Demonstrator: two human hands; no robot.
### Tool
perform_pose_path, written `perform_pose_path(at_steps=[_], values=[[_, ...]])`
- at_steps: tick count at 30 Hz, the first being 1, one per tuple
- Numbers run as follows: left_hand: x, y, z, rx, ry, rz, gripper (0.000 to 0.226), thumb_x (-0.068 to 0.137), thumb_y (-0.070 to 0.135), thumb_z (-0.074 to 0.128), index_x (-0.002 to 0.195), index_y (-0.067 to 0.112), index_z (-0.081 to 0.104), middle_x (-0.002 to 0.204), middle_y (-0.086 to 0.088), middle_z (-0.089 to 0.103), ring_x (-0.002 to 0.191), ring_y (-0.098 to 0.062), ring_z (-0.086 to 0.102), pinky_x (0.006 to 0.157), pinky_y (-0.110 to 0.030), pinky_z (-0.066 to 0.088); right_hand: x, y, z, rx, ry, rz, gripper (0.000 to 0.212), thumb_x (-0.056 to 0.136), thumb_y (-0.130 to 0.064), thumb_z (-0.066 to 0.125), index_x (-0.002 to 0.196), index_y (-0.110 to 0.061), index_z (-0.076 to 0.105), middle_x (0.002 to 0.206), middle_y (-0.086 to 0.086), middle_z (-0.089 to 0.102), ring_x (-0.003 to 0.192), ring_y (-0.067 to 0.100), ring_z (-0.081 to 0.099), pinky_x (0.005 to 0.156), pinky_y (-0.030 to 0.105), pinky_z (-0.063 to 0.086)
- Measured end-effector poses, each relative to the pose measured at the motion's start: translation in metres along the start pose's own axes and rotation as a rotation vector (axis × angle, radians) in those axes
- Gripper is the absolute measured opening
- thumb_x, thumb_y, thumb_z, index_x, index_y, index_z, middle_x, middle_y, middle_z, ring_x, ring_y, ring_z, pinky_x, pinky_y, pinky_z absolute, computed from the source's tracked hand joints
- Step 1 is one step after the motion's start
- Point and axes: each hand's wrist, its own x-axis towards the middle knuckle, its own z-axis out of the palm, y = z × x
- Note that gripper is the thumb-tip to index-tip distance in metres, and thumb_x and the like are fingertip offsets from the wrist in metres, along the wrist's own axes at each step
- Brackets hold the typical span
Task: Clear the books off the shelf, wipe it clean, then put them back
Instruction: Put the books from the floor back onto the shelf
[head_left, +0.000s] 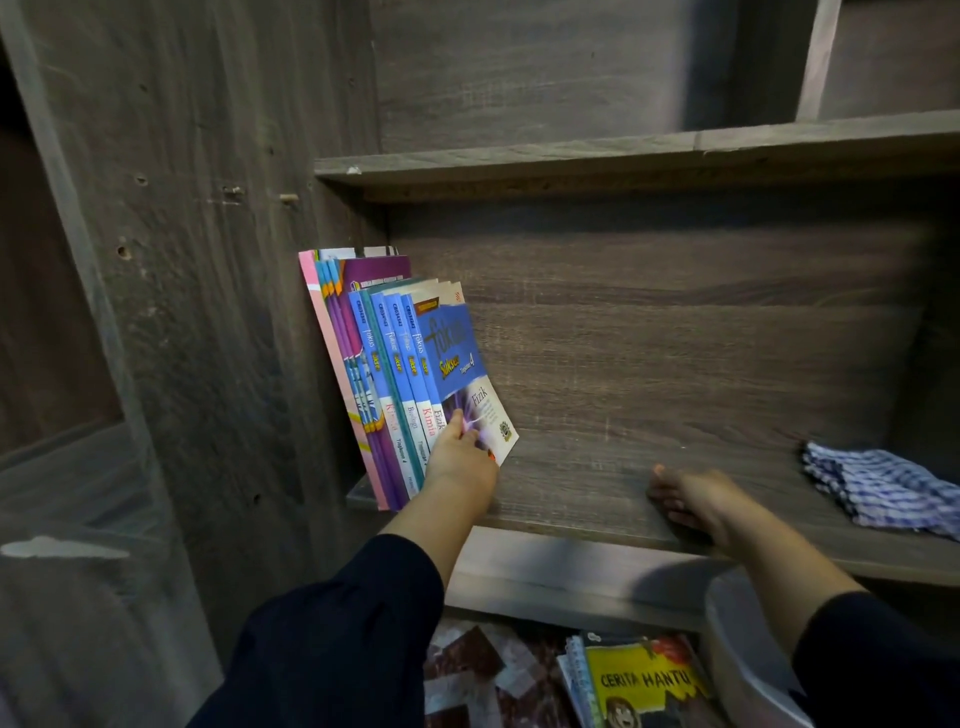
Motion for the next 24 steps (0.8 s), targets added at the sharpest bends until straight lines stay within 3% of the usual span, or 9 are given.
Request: perform_pose_path(at_steps=[2,5,7,10,13,16,20,22,24], values=[[-0.001,0.001,0.0,0.013,0.009,-0.001,0.051,0.095,0.023,0.047,0.144,0.015,0.037,0.154,-0.007,0.032,0.147,-0.031,0.012,0.115,-0.058,-0.007,-0.01,-0.002,0.0,0.009,-0.025,-0.008,0.041,0.098,-0.021,0.048,0.119,0.014,0.057,0.111,0.034,0.063,0.055,0.015,0.045,0.051,0.022,0.036],[-0.01,0.004,-0.009,-0.06,0.03,-0.013,0.04,0.095,0.02,0.043,0.133,0.014,0.052,0.142,-0.008,0.049,0.141,-0.031,0.028,0.117,-0.056,-0.004,-0.032,-0.003,0.001,0.037,-0.131,-0.02,0.023,0.098,-0.022,0.049,0.094,-0.003,0.062,0.073,0.014,0.069,0.053,0.013,0.057,0.047,0.02,0.045],[-0.016,0.009,-0.021,-0.254,0.091,-0.019,0.03,0.092,0.026,0.05,0.117,0.017,0.063,0.126,-0.009,0.06,0.127,-0.029,0.045,0.116,-0.05,0.014,-0.043,-0.001,-0.001,0.016,-0.24,-0.022,0.019,0.097,-0.023,0.049,0.097,-0.008,0.061,0.081,0.007,0.067,0.06,0.011,0.063,0.048,0.019,0.049],[-0.02,0.023,-0.04,-0.638,0.181,-0.017,0.024,0.085,0.025,0.059,0.105,0.015,0.068,0.111,-0.008,0.067,0.107,-0.029,0.061,0.091,-0.037,0.047,-0.052,0.006,-0.005,-0.034,-0.431,0.035,0.021,0.097,-0.021,0.046,0.094,-0.009,0.063,0.087,0.005,0.069,0.062,0.008,0.069,0.047,0.019,0.054],[-0.021,0.048,-0.053,-1.01,-0.025,0.153,0.008,0.081,0.008,0.063,0.079,0.012,0.069,0.085,-0.012,0.07,0.075,-0.026,0.068,0.063,-0.029,0.055,-0.058,0.02,-0.007,-0.215,-0.576,0.116,0.024,0.099,-0.024,0.042,0.095,-0.011,0.062,0.09,0.004,0.068,0.074,0.011,0.069,0.054,0.022,0.056],[-0.018,0.079,-0.054,-1.162,-0.406,0.332,0.017,0.088,0.005,0.062,0.073,0.015,0.062,0.074,-0.008,0.064,0.054,-0.011,0.06,0.044,-0.019,0.05,-0.049,0.051,-0.008,-0.408,-0.61,0.237,0.022,0.099,-0.025,0.04,0.095,-0.013,0.059,0.086,0.003,0.064,0.073,0.014,0.061,0.063,0.027,0.05],[-0.01,0.131,-0.015,-1.139,-0.745,0.345,0.015,0.089,0.013,0.065,0.1,0.004,0.066,0.1,-0.012,0.068,0.082,-0.024,0.068,0.075,-0.039,0.06,-0.033,0.104,-0.005,-0.741,-0.423,0.311,0.015,0.098,-0.024,0.044,0.099,-0.012,0.053,0.076,0.003,0.055,0.061,0.015,0.051,0.057,0.027,0.043],[-0.008,0.154,0.01,-1.145,-0.767,0.26,0.037,0.088,0.018,0.066,0.119,-0.002,0.06,0.12,-0.018,0.064,0.103,-0.033,0.065,0.093,-0.047,0.053,-0.028,0.128,-0.005,-0.969,-0.406,0.261,0.015,0.096,-0.024,0.05,0.09,-0.012,0.054,0.075,0.004,0.054,0.06,0.017,0.05,0.057,0.028,0.044],[-0.008,0.175,0.032,-1.113,-0.69,0.203,0.042,0.089,0.021,0.065,0.123,-0.004,0.059,0.125,-0.018,0.061,0.106,-0.031,0.062,0.094,-0.042,0.051,-0.029,0.149,-0.003,-1.088,-0.401,0.215,0.01,0.093,-0.021,0.053,0.092,-0.012,0.056,0.091,0.009,0.06,0.077,0.019,0.055,0.067,0.029,0.049]])
